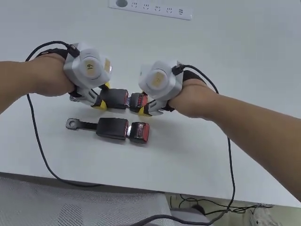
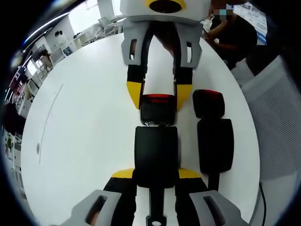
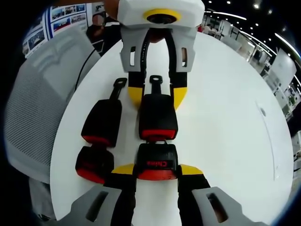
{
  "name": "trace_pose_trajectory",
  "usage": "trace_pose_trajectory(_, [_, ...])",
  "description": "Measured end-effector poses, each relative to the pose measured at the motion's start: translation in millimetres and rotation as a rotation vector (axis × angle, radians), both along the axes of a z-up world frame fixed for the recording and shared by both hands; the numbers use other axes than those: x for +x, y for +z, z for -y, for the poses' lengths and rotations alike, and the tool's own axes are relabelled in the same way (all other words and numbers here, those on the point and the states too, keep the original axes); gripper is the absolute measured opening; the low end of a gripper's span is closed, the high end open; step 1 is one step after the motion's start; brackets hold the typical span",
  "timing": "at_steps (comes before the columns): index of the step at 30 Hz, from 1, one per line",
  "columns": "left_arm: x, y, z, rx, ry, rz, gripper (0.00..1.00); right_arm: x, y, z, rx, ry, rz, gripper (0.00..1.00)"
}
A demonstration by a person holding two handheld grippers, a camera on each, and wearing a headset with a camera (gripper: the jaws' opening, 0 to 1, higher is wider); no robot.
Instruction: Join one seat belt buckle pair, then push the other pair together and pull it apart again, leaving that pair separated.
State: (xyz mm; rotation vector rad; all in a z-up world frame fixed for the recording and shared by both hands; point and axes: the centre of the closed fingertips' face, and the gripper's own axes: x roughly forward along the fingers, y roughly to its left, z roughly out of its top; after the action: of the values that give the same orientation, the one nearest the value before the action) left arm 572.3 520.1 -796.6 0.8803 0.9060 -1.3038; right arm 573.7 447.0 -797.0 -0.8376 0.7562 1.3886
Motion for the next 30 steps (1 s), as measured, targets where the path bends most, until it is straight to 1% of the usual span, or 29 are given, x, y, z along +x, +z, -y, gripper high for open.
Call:
trace_pose_trajectory(5, [0.9, -0.5, -0.2, -0.001, 0.003, 0.003, 0.31, -2.4, 3.1, 5.6, -0.001, -0.005, 0.0, 0.3])
trace_pose_trajectory(7, [1.4, -1.0, -0.5, 0.001, 0.007, -0.001, 0.31, -0.9, 0.3, 7.7, 0.001, -0.008, -0.001, 0.3])
trace_pose_trajectory(11, [0.8, -0.4, -0.2, 0.001, 0.014, -0.003, 0.31, -2.3, 3.7, 16.4, 0.002, -0.012, -0.005, 0.3])
trace_pose_trajectory(13, [0.1, 0.0, 0.5, -0.006, 0.015, -0.003, 0.31, -4.5, 0.8, 15.8, 0.017, -0.007, -0.008, 0.3])
trace_pose_trajectory(15, [-0.2, 0.2, 0.8, -0.006, 0.01, -0.002, 0.31, -4.3, 3.8, 18.8, 0.017, -0.002, -0.002, 0.3])
trace_pose_trajectory(16, [-0.2, 0.2, 1.0, -0.005, 0.012, -0.004, 0.31, -3.0, 0.6, 19.6, 0.019, -0.003, -0.004, 0.31])
trace_pose_trajectory(18, [-0.5, 0.4, 1.6, 0.002, 0.012, -0.006, 0.31, -3.6, 2.1, 23.5, 0.014, -0.006, 0.004, 0.31])
trace_pose_trajectory(21, [-0.7, 0.4, 1.7, 0.014, 0.014, -0.008, 0.32, -5.6, 4.5, 33.9, 0.008, -0.012, 0.006, 0.31])
trace_pose_trajectory(23, [-0.8, 0.5, 1.5, 0.017, 0.014, -0.01, 0.32, -5.3, 3.3, 41.9, 0.002, -0.016, 0.008, 0.31])
trace_pose_trajectory(26, [-1.0, 0.9, 1.5, 0.016, 0.017, -0.013, 0.32, -5.3, 3.8, 51.7, -0.004, -0.022, 0.011, 0.31])
trace_pose_trajectory(30, [0.6, -0.8, -0.5, 0.01, 0.015, -0.013, 0.32, -3.5, 2.2, 71.9, -0.016, -0.043, 0.009, 0.31])
